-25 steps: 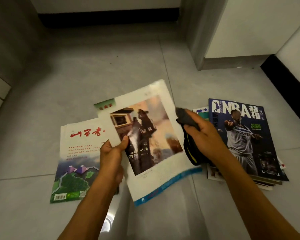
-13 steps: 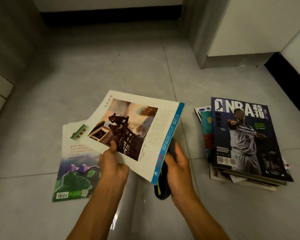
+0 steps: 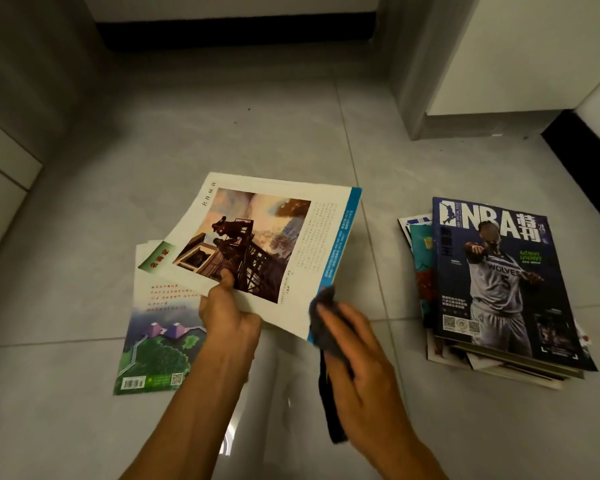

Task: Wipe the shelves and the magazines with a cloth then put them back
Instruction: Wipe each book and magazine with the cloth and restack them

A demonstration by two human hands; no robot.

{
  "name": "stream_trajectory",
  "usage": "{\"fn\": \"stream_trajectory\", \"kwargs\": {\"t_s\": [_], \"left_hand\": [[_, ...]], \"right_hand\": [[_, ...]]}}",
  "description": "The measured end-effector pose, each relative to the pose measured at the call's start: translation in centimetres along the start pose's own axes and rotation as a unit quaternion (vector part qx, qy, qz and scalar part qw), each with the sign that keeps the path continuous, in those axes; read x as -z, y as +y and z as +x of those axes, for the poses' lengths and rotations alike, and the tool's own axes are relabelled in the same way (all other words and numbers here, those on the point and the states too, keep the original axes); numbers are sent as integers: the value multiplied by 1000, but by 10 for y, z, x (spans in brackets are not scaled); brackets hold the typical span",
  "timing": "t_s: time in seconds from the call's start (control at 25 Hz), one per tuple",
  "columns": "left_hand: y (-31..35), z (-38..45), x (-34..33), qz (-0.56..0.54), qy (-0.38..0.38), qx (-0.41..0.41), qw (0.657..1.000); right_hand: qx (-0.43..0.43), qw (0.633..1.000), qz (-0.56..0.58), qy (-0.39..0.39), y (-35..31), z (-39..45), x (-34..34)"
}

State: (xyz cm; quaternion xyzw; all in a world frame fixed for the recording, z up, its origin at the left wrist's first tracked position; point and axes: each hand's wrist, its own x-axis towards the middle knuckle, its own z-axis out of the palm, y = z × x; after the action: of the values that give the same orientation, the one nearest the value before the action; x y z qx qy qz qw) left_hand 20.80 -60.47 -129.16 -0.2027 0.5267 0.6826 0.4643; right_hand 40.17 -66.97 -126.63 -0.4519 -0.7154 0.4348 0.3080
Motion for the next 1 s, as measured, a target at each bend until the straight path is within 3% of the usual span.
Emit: {"fn": "stream_trajectory", "kwargs": {"t_s": [0.08,0.12,0.16,0.2,0.28,0.36,0.4,0.48,0.64,0.72,0.76,0.84,0.92,1.0], "left_hand": [[6,3,3,-1,-2,-14,1000],[7,3,5,-3,-4,-18,1000],[6,2,6,0,-5,-19,1000],[2,-1,6,9,-6,-17,1000],[-13,-15,4,34,-27,-3,999],[-30,-32,0,59,-73,23,995],[-37,-38,-4,79,-90,32,992],[-42,-44,-10,150,-120,34,981],[-43,-50,-12,238,-186,84,950],[-43,-51,-9,231,-196,96,948],[-45,-53,-8,225,-199,102,948],[-46,-56,-10,218,-202,109,949],[-50,-58,-11,237,-203,111,944],[-51,-59,-11,261,-199,103,939]], "right_hand": [[3,998,52,-36,5,-21,-2],[-38,991,125,2,6,-21,3],[-123,969,203,70,8,-14,10],[-224,922,285,132,14,-3,19],[-322,827,435,151,19,19,35],[-351,791,488,118,17,33,44],[-355,794,479,115,13,36,49],[-338,828,424,143,5,40,64],[-205,888,278,304,-11,47,125],[-72,930,-16,359,-13,47,159],[-7,911,-207,356,-4,45,176],[32,842,-462,276,26,41,205],[-48,838,-524,143,52,33,214],[-157,845,-511,-26,76,23,208]]}}
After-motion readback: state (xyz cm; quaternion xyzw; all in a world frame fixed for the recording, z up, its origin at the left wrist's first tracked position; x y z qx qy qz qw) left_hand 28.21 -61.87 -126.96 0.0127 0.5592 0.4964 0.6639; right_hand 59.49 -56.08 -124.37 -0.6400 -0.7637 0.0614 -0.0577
